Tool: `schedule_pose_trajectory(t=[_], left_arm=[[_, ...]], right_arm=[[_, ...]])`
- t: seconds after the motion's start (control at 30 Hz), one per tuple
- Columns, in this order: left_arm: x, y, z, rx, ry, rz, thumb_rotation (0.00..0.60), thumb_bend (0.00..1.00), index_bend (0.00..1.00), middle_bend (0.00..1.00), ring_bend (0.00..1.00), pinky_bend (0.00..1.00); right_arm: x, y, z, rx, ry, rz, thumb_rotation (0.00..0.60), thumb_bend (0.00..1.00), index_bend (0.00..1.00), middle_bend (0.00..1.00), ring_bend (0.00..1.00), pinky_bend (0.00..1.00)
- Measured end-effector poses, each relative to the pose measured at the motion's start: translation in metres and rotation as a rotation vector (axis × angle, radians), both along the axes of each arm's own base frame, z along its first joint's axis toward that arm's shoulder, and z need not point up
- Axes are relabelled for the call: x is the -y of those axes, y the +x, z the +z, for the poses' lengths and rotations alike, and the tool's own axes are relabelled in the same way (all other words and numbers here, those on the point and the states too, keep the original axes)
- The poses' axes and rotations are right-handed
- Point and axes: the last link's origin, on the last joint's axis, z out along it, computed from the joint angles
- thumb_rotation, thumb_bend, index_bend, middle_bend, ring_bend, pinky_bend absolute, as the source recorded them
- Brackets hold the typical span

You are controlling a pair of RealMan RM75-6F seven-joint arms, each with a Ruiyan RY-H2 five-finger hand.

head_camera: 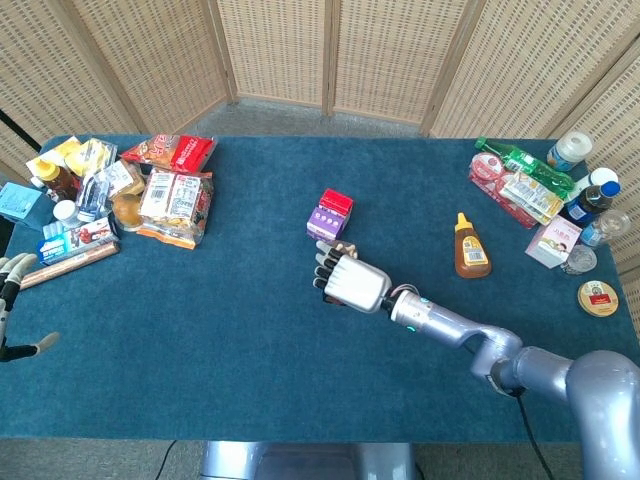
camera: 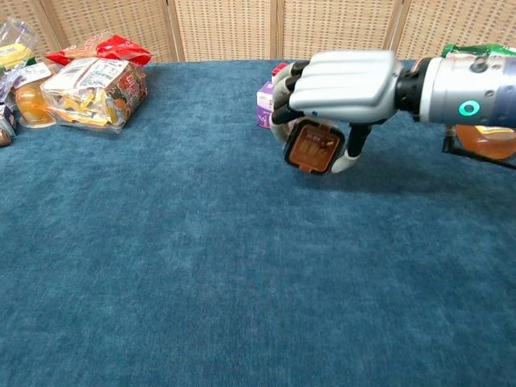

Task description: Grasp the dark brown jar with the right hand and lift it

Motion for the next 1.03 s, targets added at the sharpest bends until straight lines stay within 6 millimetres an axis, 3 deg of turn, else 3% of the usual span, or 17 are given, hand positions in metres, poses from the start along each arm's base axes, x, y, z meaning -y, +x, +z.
schedule_pose_trajectory(t=[0.43,1.03], left_arm=[[0.000,0.003,-0.003,0.002,-0.010,-0.011,0.600,0.17,0.00,0.00,0.00,0.00],[0.003,0.007,-0.003,0.007,-0.013,-0.029,0.600,0.17,0.00,0.00,0.00,0.00]], right_arm=[[-0.021,-0.002,0.039,0.058,-0.017,0.033,0.600,0.14,0.47,0.44,0.20,0.18],[-0.043,0.031,0.082,0.146,-0.050,0.104,0.600,0.14,0.47,0.44,0.20,0.20]])
